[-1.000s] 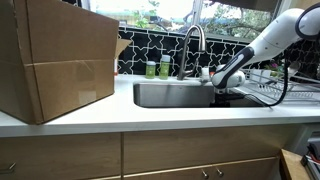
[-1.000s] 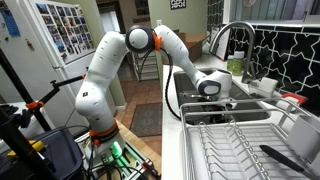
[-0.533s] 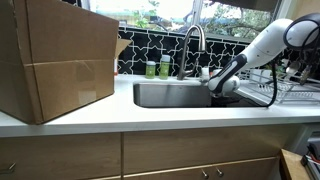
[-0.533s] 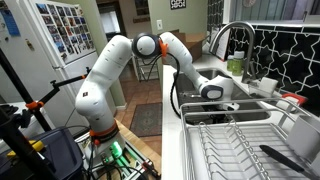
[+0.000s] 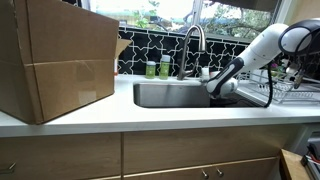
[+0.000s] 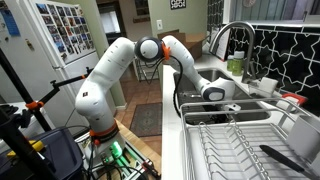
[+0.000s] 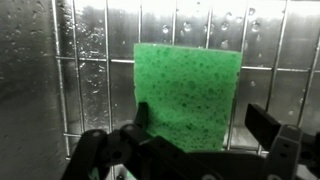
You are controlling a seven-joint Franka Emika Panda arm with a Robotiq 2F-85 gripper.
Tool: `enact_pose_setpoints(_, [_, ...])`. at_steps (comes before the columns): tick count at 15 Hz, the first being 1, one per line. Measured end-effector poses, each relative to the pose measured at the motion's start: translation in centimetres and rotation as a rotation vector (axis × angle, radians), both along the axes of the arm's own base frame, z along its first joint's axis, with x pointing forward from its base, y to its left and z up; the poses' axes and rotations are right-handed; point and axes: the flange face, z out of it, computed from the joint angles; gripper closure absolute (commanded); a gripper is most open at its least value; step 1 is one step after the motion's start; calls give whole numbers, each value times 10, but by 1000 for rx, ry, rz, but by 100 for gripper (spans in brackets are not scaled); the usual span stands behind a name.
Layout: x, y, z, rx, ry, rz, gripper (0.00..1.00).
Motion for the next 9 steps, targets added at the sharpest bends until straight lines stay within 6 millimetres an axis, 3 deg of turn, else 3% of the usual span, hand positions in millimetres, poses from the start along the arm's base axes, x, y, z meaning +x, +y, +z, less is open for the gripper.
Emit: enact_pose_setpoints(9, [1,-3,-2,-2,12,-43,0])
